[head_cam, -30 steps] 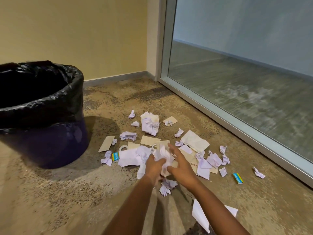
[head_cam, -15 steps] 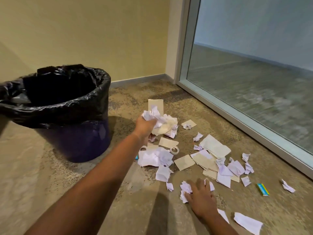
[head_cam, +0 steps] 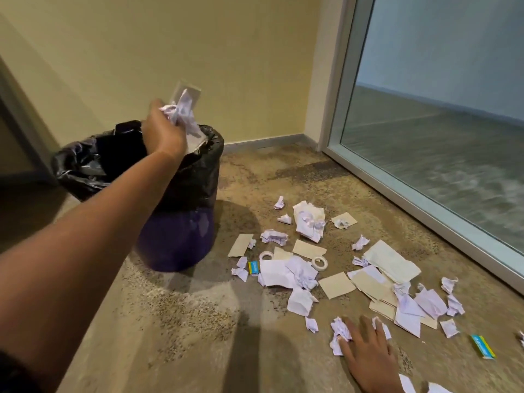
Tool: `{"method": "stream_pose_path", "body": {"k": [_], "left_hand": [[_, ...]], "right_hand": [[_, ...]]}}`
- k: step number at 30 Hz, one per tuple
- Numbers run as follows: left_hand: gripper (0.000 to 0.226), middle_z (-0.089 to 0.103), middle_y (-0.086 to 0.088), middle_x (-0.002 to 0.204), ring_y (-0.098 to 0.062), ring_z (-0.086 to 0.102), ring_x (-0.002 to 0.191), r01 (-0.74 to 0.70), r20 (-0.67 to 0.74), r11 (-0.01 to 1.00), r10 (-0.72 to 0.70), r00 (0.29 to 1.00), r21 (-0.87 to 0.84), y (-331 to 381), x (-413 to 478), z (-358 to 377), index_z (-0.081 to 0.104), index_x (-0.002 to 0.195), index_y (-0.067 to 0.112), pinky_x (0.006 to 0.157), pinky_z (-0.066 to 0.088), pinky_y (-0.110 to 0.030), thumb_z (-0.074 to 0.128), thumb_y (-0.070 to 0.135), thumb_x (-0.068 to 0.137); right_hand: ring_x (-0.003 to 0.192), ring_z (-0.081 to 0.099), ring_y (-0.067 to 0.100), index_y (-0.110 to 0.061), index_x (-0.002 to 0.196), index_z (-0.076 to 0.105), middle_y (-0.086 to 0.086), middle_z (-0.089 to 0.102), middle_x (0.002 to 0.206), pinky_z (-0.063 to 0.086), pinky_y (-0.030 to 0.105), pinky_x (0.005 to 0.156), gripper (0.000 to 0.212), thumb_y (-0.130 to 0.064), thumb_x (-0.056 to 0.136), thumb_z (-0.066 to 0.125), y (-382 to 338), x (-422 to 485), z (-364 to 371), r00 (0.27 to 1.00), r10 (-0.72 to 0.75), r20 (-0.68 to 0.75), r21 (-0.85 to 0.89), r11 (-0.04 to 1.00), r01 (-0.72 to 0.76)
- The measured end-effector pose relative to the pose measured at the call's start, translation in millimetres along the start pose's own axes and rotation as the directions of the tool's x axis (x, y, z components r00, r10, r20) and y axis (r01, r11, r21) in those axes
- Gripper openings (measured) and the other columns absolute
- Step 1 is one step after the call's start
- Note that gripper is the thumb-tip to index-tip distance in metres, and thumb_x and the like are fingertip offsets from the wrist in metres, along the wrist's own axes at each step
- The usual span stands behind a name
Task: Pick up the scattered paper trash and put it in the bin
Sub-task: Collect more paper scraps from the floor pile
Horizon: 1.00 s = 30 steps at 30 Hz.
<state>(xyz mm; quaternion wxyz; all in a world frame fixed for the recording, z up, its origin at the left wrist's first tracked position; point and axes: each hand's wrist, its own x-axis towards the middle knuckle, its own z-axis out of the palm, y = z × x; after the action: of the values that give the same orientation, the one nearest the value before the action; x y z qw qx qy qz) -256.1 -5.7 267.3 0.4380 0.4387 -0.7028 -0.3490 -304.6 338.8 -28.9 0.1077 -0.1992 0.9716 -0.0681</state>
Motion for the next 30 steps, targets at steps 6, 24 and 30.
{"method": "stream_pose_path", "body": {"k": [6,24,30], "left_hand": [[0.051,0.035,-0.022,0.142,-0.04,0.042,0.127,0.141,0.09,0.941,-0.176,0.98,0.306,-45,7,-19,0.04,0.136,0.011,0.106,0.036,-0.043,0.057,0.028,0.092],[0.065,0.01,-0.014,0.158,-0.03,0.01,0.147,-0.929,0.808,0.208,0.459,0.369,0.306,-79,-159,68,0.014,0.149,0.016,0.12,0.01,-0.043,0.042,0.009,0.091],[0.06,0.026,-0.015,0.149,-0.031,0.029,0.137,-0.738,0.893,0.543,-0.052,0.447,0.4,-109,-241,110,0.019,0.148,0.02,0.108,0.031,-0.041,0.043,0.036,0.095]], "right_hand": [[0.146,0.005,0.019,-0.048,0.139,0.015,-0.008,0.016,0.155,0.017,0.039,0.115,0.049,-0.05,0.093,0.029,-2,-1,-4,0.999,0.035,-0.042,0.052,0.998,-0.032],[0.128,0.041,0.026,-0.027,0.127,0.049,0.006,0.047,0.137,0.039,0.042,0.101,0.04,-0.038,0.09,0.047,38,-14,-29,0.982,0.149,-0.119,0.195,0.973,-0.124],[0.128,0.037,0.029,-0.025,0.136,0.035,0.008,0.039,0.139,0.034,0.039,0.105,0.07,-0.062,0.078,0.05,93,-41,-39,0.928,0.362,0.084,0.245,0.895,-0.372]]}}
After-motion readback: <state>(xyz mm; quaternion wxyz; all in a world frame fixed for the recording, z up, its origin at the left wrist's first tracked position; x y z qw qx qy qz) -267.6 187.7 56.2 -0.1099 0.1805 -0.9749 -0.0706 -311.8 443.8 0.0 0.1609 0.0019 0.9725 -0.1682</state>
